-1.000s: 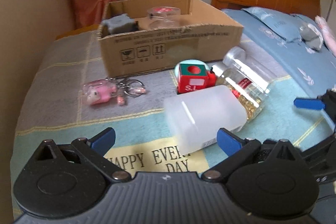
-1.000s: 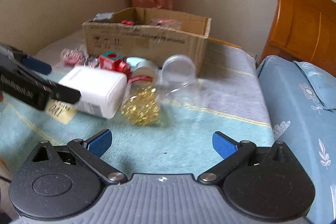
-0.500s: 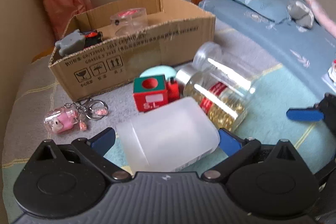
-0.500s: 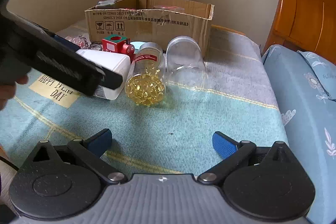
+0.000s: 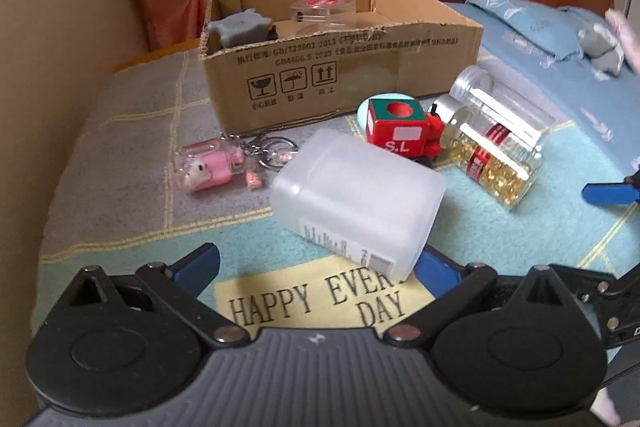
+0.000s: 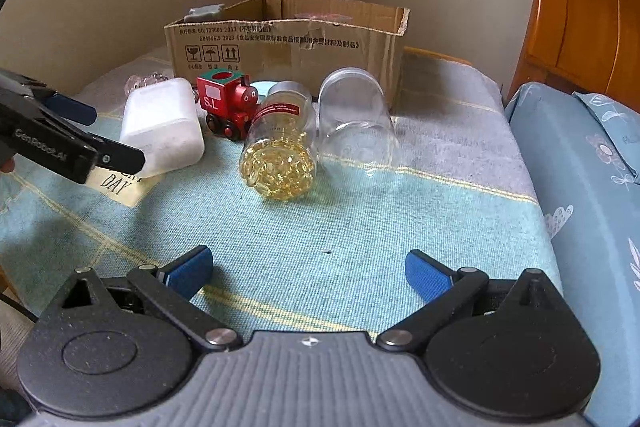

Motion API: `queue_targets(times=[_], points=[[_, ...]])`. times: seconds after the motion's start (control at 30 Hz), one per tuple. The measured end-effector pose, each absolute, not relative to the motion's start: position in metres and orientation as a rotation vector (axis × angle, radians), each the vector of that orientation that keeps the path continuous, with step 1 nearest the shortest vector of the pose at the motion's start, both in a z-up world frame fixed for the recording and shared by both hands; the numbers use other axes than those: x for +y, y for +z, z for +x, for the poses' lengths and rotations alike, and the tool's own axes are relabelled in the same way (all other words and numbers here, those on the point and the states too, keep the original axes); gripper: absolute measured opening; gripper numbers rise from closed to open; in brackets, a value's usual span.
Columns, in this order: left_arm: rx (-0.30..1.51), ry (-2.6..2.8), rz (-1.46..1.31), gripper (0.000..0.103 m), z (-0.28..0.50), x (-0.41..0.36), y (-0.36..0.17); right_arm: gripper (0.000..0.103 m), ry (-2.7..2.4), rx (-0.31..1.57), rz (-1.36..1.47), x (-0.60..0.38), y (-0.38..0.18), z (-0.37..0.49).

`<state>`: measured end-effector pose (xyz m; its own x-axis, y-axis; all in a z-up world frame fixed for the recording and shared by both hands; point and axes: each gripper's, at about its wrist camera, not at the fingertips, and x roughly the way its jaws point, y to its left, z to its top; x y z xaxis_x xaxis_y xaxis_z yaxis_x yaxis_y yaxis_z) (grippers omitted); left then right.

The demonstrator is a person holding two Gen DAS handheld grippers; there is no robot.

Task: Organize rigid objects
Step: 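Move left gripper toward white plastic container while right gripper withdraws, then close left gripper on white container while right gripper grasps red toy train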

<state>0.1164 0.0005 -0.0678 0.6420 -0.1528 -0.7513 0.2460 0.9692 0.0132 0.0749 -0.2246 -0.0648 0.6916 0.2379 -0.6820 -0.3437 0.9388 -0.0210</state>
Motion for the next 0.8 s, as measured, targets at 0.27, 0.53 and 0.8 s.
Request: queue_targets(times=[0.27, 0.53, 0.8], points=[[0.785, -0.327, 0.200, 0.102, 0.132, -0.015, -0.071, 0.103, 0.468, 0.696, -0.301, -0.221, -0.037, 0.090], [0.777, -0.407, 0.239, 0.093, 0.144, -0.024, -0.077, 0.103, 0.517, 0.668, -0.379, -0.209, -0.025, 0.103], [0.777, -0.376, 0.190, 0.089, 0.135, -0.010, -0.075, 0.103, 0.569, 0.651, -0.451, -0.194, -0.021, 0.114]])
